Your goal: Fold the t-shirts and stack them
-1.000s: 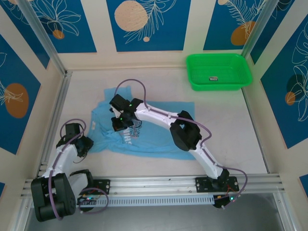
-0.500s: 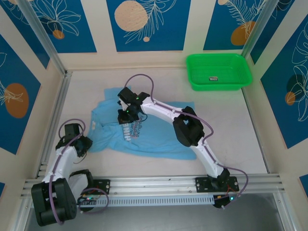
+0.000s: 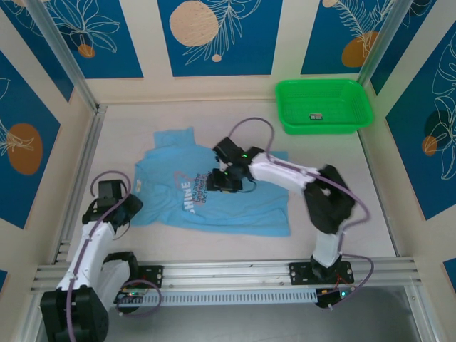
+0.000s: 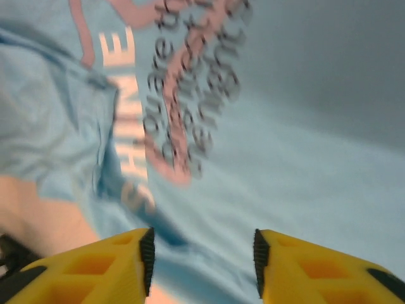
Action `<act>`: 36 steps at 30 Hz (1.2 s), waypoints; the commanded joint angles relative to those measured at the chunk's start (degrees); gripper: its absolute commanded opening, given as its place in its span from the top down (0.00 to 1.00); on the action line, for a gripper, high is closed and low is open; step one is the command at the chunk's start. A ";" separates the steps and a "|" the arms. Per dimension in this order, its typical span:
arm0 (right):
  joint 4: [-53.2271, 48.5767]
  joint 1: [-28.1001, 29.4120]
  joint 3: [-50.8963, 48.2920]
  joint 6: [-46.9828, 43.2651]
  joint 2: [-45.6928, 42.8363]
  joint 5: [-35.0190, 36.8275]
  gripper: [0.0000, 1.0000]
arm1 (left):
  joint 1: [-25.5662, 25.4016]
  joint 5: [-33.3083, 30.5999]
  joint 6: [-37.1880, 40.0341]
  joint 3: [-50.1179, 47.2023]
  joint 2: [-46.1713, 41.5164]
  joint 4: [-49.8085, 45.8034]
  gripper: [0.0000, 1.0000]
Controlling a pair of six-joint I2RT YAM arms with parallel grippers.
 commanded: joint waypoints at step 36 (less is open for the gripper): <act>-12.78 -13.09 -44.58 31.54 -35.85 6.05 0.68 | -17.25 -11.39 -6.46 -1.21 11.79 -5.81 0.62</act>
